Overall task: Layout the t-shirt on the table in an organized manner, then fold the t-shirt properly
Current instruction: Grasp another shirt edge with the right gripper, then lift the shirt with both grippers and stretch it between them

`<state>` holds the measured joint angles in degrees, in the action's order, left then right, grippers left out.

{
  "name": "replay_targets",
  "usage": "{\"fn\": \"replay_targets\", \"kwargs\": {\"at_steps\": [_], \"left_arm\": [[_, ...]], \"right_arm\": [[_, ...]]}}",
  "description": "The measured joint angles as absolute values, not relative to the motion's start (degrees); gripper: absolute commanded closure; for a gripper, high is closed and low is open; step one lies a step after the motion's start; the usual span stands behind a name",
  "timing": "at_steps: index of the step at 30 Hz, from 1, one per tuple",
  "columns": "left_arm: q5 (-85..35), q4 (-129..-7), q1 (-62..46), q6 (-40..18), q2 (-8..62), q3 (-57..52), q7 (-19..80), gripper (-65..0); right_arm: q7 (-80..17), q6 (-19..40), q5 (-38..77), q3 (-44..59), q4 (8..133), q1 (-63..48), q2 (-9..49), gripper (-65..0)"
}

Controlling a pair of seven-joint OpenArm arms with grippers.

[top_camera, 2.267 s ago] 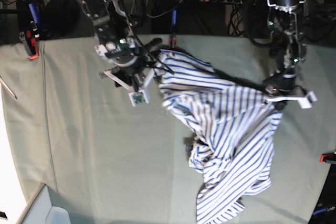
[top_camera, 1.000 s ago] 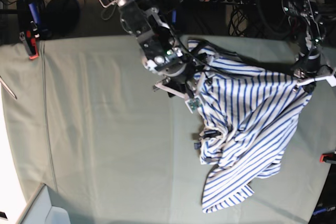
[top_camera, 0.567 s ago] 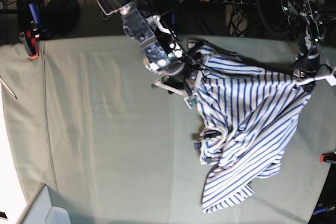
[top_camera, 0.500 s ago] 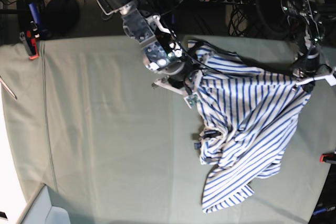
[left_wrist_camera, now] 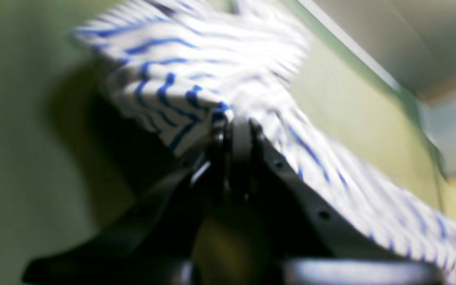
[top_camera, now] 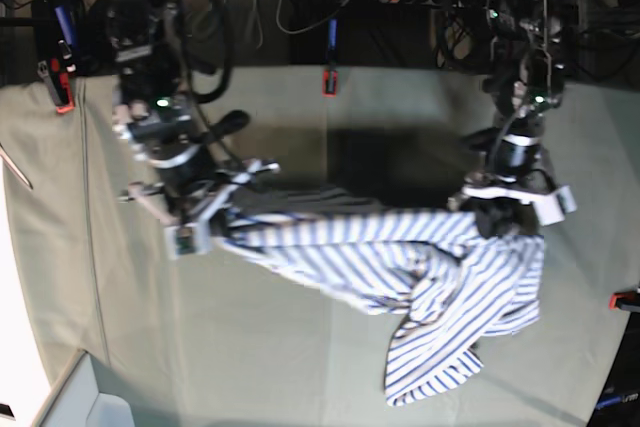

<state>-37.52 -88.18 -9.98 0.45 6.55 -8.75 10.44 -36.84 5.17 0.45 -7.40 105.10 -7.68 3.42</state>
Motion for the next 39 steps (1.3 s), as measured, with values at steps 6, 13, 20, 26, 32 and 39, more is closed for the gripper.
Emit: {"fn": "replay_targets", "kwargs": {"at_steps": [6, 13, 20, 26, 32, 39], "left_arm": [[-37.36, -87.68, -9.82, 0.89, 6.26, 3.97, 10.26, -0.5], [-37.47, -87.64, -7.9, 0.51, 6.66, 17.23, 10.44, -6.5], [-37.6, -91.07, -8.23, 0.89, 11.94, 19.68, 10.02, -35.8], [-37.87, -87.79, -7.27, 0.01, 13.65, 7.25, 8.71, -37.6], [-37.23, -67.26, 2.15, 0.54, 9.41, -1.69, 9.91, -37.7], [-36.93, -50.94, 11.99, 0.16, 7.44, -1.67, 8.19, -37.6]], "right_arm": [[-36.84, 5.89, 0.93, 3.25, 109.45, -10.79, 6.68, 0.0], [-37.04, 15.05, 0.47, 20.18, 108.9, -8.29, 6.52, 0.0], [-36.95, 15.92, 0.27, 25.21, 104.6, -5.82, 6.61, 0.0], [-36.82, 16.08, 0.03, 25.45, 102.83, -5.61, 6.55, 0.0], [-36.8, 16.1, 0.23, 25.1, 102.83, -5.58, 6.48, 0.0], [-36.91, 16.1, 0.03, 25.26, 102.78, -5.96, 6.48, 0.0]]}}
